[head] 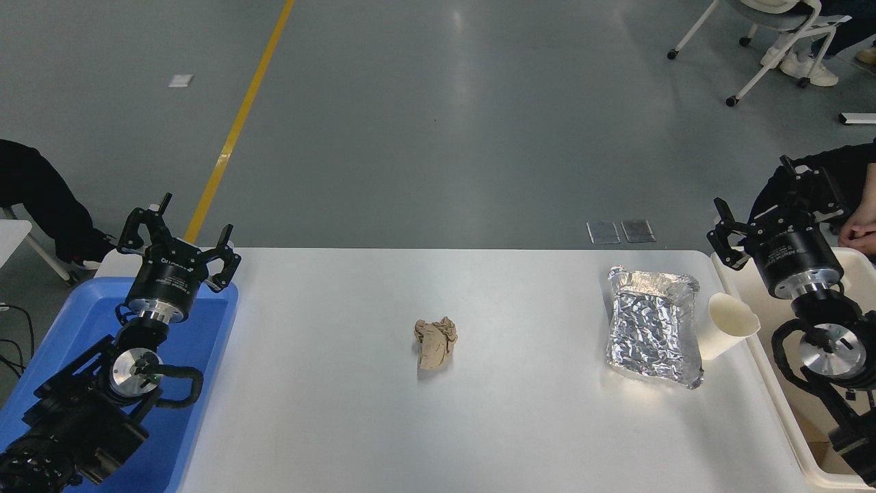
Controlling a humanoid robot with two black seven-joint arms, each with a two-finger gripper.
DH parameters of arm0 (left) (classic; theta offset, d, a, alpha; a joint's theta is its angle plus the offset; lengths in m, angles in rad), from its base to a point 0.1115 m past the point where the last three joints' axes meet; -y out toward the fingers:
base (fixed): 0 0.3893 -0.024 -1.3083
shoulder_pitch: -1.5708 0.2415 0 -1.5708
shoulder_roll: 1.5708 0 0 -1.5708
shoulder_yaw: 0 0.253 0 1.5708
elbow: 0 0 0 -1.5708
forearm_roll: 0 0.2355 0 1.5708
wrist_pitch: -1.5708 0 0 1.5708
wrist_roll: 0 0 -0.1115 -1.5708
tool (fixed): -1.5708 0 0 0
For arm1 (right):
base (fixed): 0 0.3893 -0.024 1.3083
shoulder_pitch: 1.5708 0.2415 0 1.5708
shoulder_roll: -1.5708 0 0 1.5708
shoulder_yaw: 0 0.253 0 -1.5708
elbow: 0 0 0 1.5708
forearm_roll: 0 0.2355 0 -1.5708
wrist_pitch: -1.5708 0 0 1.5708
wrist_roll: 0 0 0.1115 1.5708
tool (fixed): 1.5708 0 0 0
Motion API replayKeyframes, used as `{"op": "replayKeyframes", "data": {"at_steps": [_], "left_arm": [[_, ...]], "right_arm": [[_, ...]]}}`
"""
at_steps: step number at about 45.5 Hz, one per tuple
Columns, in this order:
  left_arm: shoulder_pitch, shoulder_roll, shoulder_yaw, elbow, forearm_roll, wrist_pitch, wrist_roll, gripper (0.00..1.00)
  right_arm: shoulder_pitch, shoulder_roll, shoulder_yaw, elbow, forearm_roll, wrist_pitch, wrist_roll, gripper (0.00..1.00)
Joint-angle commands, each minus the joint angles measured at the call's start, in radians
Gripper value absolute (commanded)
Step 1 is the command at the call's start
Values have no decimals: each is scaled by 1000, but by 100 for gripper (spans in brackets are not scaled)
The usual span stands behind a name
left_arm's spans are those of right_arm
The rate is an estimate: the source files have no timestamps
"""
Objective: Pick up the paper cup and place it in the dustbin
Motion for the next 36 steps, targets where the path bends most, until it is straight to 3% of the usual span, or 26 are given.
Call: {"op": "replayKeyframes", "data": {"at_steps": [1,16,29,36], "left_arm": [[0,0,0,-1,0,-1,0,99],[0,0,-1,1,0,-1,0,99],[0,0,-1,-1,0,-1,0,99],[0,0,-1,1,0,-1,0,99]], "right_arm": [[57,-41,-95,-40,3,-12,-1,100],[276,-233,-385,-138,6,-12,-3,100],[618,-447,-906,-135,122,5,-3,100],[872,-484,-1244,-135,124,8,-3,100]]}}
